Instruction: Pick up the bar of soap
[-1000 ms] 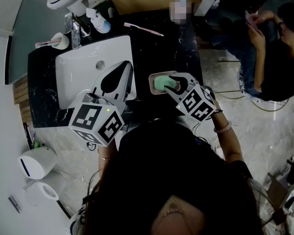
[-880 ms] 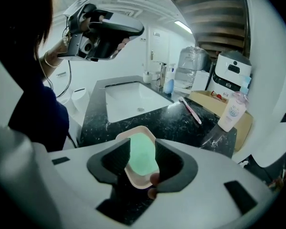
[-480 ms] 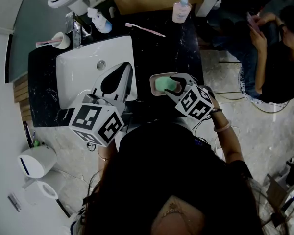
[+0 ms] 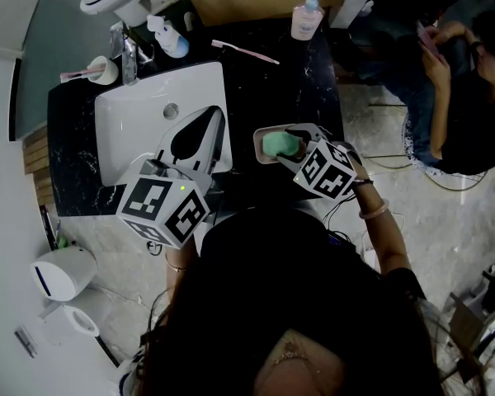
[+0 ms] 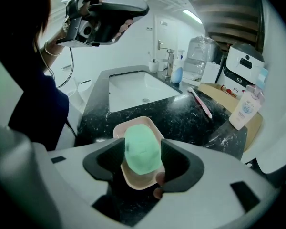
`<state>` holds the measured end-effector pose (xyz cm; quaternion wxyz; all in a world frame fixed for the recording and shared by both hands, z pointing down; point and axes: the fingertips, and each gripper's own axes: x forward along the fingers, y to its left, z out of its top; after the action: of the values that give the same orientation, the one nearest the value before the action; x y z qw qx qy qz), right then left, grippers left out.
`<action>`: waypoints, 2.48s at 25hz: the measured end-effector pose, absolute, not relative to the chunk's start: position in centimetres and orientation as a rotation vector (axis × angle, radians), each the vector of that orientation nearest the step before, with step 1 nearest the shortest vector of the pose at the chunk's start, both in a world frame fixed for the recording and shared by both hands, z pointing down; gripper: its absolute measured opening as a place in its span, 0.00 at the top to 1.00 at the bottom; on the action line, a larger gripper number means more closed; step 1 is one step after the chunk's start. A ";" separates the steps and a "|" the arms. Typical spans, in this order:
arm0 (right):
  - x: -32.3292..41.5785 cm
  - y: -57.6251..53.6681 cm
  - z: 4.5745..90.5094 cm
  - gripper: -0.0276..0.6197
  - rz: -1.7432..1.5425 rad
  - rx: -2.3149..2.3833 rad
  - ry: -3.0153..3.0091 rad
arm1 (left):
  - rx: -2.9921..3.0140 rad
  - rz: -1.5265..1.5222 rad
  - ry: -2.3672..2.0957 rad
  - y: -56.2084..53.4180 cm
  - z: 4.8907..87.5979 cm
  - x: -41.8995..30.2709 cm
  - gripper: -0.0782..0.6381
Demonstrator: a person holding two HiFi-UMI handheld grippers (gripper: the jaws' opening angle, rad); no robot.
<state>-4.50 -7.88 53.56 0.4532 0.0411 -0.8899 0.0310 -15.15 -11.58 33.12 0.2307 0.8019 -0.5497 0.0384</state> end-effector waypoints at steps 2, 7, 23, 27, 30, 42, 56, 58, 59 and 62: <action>-4.6 -7.8 53.8 0.62 0.073 0.081 -2.185 | 2.204 0.106 -1.513 -11.6 33.2 -15.2 0.90; -4.7 -7.6 54.5 0.60 0.063 0.040 -2.146 | 2.197 0.100 -1.519 -11.7 33.2 -15.6 0.90; -5.2 -7.4 55.2 0.58 0.073 -0.069 -1.995 | 2.190 0.060 -1.532 -11.9 32.9 -16.7 0.90; -5.3 -7.5 55.5 0.59 0.109 -0.071 -1.960 | 2.191 0.052 -1.530 -12.0 32.9 -16.9 0.90; -5.3 -7.5 55.7 0.58 0.126 -0.070 -1.936 | 2.191 0.048 -1.528 -12.1 32.8 -17.0 0.90; -5.6 -7.7 55.7 0.59 0.171 0.007 -1.968 | 2.199 0.042 -1.510 -12.3 33.0 -17.0 0.90; -5.4 -8.0 55.3 0.57 0.312 0.159 -2.090 | 2.222 0.053 -1.490 -12.1 32.8 -16.4 0.90; -5.4 -7.9 55.2 0.57 0.350 0.175 -2.108 | 2.226 0.057 -1.486 -12.1 32.8 -16.2 0.90; -5.4 -7.8 55.1 0.57 0.368 0.183 -2.118 | 2.228 0.059 -1.483 -12.1 32.7 -16.1 0.90; -5.4 -7.8 54.7 0.57 0.431 0.205 -2.153 | 2.235 0.066 -1.477 -12.1 32.7 -15.9 0.90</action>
<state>-5.43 -7.78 54.66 0.4513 0.0828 -0.8712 0.1743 -15.85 -12.09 32.68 0.2288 0.8118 -0.5366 0.0240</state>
